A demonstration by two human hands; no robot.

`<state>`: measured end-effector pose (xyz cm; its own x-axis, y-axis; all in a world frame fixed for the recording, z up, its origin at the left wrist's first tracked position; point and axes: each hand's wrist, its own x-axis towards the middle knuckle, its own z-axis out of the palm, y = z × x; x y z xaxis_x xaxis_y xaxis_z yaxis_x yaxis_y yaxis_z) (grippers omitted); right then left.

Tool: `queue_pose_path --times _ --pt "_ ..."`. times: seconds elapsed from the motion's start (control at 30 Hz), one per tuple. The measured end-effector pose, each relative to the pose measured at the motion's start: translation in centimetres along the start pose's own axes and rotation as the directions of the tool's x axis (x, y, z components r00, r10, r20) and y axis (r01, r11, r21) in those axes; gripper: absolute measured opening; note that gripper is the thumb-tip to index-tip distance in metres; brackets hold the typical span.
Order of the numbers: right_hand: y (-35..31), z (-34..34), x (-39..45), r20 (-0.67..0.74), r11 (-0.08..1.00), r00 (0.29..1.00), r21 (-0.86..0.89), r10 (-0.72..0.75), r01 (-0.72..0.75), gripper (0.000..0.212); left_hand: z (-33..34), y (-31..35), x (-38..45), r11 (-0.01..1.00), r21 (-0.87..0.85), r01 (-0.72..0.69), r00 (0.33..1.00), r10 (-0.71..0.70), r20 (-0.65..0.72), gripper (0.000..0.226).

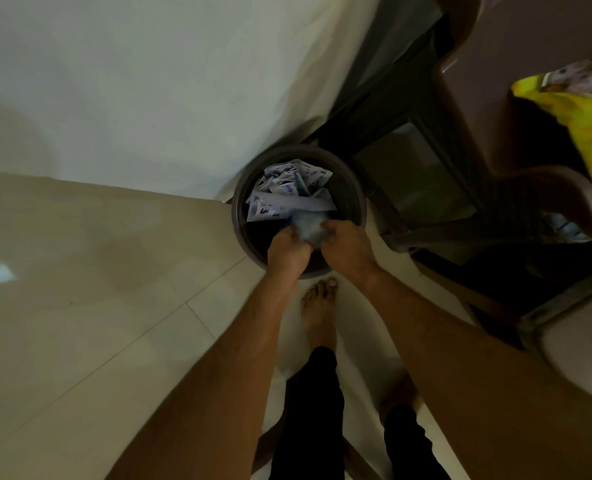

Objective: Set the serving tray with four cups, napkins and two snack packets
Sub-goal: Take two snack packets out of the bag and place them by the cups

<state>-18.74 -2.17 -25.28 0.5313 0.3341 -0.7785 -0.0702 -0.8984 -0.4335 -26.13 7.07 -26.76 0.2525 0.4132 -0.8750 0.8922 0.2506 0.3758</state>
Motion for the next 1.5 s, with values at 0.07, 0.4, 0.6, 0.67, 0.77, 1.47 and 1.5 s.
queue_pose_path --times 0.07,0.4,0.6,0.67,0.77,1.47,1.5 --pt "-0.3 -0.1 -0.3 -0.001 1.000 1.000 -0.004 -0.026 0.026 0.048 -0.1 0.5 -0.5 1.000 0.010 -0.013 1.000 0.013 0.004 0.030" --pt "-0.9 -3.5 -3.3 -0.055 0.846 0.953 -0.478 -0.296 0.236 0.056 -0.8 3.2 -5.5 0.831 0.412 -0.374 0.899 0.434 -0.061 0.052" --pt "-2.5 -8.4 -7.7 -0.120 0.702 0.885 -0.660 -0.449 0.267 0.062 -2.4 6.5 -11.1 0.567 0.685 -0.458 0.736 0.673 -0.065 0.053" --pt "-3.2 -10.4 -9.7 -0.152 0.668 0.855 -0.696 -0.495 0.263 0.062 -2.6 7.9 -13.3 0.520 0.717 -0.463 0.699 0.712 -0.065 0.055" --pt "-4.4 -13.8 -12.5 -0.204 0.664 0.809 -0.695 -0.551 0.276 0.063 -2.4 10.2 -16.5 0.472 0.733 -0.491 0.642 0.764 -0.062 0.055" --pt "3.3 -34.1 -13.4 -0.663 0.898 0.682 -0.439 -0.309 -0.020 0.045 10.2 23.8 -20.7 0.254 0.649 -0.717 0.480 0.856 0.195 0.056" --pt "3.5 -34.7 -13.2 -0.661 0.904 0.690 -0.426 -0.293 -0.024 0.041 10.5 23.9 -20.5 0.270 0.649 -0.711 0.503 0.841 0.200 0.057"
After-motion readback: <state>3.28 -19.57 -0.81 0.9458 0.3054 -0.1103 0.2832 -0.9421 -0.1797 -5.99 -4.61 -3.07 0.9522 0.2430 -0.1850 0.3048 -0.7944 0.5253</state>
